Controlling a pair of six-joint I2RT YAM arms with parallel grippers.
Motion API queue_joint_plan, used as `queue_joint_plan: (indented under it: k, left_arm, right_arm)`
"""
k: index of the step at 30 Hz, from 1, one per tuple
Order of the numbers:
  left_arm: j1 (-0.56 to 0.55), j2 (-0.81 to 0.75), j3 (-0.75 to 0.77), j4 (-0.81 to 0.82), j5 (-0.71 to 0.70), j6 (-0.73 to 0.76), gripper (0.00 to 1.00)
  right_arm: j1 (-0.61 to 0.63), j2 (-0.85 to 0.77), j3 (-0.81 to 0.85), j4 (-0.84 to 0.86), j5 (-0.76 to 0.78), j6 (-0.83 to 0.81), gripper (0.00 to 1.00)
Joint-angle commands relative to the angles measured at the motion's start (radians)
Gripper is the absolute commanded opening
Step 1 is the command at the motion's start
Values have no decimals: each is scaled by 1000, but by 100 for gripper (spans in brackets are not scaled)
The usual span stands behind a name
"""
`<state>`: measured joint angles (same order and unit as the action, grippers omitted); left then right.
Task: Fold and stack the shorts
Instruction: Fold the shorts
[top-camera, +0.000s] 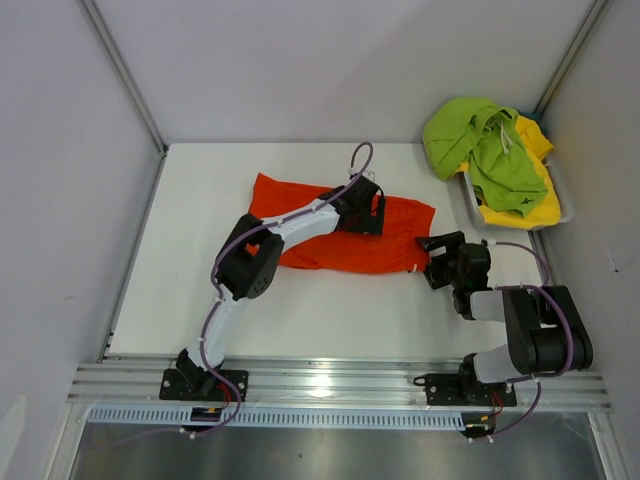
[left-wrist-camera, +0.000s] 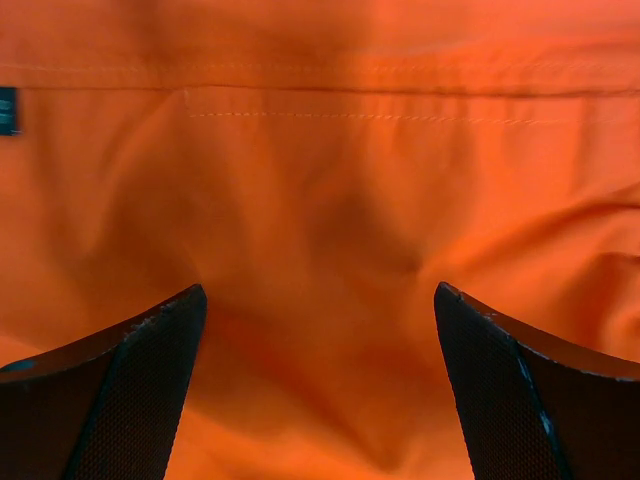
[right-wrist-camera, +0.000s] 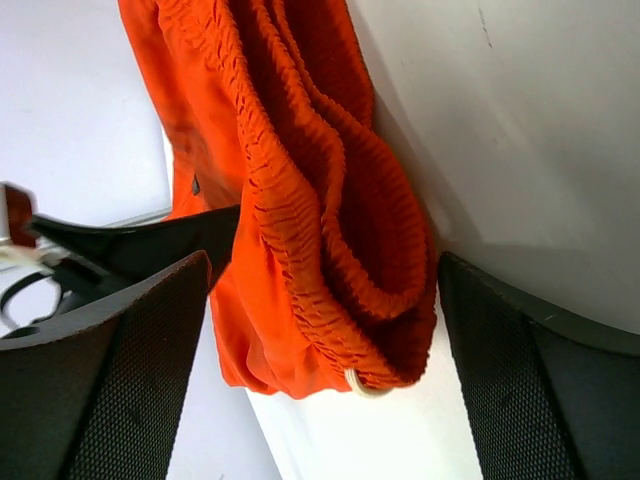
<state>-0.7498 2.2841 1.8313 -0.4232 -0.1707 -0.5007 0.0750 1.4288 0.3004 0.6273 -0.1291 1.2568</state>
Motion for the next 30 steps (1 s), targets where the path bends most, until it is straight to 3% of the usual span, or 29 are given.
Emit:
queue_joint_plan:
  k: [1, 17, 20, 22, 23, 25, 26, 30]
  left_arm:
    - [-6, 29, 54, -25, 25, 62, 96]
    - [-10, 57, 11, -9, 17, 80, 96]
    - [-11, 54, 8, -8, 16, 83, 96]
    - [-14, 49, 5, -8, 14, 87, 96]
    - [-16, 46, 5, -8, 13, 88, 96]
    - [-17, 41, 0, -5, 16, 85, 96]
    - [-19, 40, 3, -2, 28, 82, 96]
    - [-28, 34, 13, -5, 53, 59, 96]
  right_arm:
    - [-11, 50, -18, 57, 0, -31, 94]
    - [-14, 206, 3, 262, -78, -39, 59]
    - [-12, 188, 34, 213, -69, -77, 39]
    - [-6, 142, 68, 138, -41, -140, 33]
    - [-3, 125, 86, 94, -27, -166, 22]
    - [11, 85, 150, -41, 12, -256, 12]
    - [15, 52, 173, -88, 23, -284, 0]
    - [35, -30, 290, -385, 120, -405, 0]
